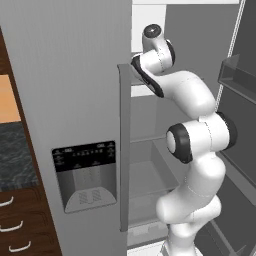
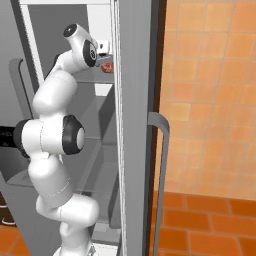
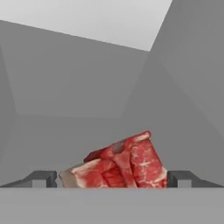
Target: Place one lemon wedge and one steak in each tupperware on the nearby counter, to pack two identical lunches.
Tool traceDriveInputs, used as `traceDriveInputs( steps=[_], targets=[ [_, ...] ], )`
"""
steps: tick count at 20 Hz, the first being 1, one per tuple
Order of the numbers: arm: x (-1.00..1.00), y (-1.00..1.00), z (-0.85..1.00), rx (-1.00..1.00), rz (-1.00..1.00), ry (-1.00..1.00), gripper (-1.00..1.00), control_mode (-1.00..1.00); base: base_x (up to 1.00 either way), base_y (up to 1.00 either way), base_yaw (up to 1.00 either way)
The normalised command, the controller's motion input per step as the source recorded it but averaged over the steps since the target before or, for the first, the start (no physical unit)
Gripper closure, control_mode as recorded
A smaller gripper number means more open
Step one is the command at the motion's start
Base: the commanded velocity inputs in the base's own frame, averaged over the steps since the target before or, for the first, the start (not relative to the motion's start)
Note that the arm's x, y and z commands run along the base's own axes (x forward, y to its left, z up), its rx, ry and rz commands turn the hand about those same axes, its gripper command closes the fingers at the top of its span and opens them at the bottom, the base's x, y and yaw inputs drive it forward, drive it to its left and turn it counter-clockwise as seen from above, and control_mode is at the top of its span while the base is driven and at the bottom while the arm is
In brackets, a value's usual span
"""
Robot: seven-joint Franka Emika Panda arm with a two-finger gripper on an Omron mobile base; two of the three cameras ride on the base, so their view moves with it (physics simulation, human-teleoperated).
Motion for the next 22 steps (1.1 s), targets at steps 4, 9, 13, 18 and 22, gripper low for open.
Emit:
traceDriveInputs(
  steps=[4,9,13,18,22],
  targets=[
    [0.0,0.0,-0.26,-0.04,0.0,0.0,-1.0,-1.0,0.0,0.0,0.0],
    [0.1,0.0,-0.26,0.0,0.0,0.07,-1.0,-1.0,0.0,0.0,0.0],
    [0.47,-0.06,-0.1,0.0,0.0,0.1,-1.0,-1.0,0.0,0.0,0.0],
    [0.34,-0.39,-0.19,0.01,0.01,0.04,-1.0,-1.0,0.0,0.0,0.0],
    [0.0,-0.47,-0.25,0.01,0.0,0.0,-1.0,-1.0,0.0,0.0,0.0]
  ],
)
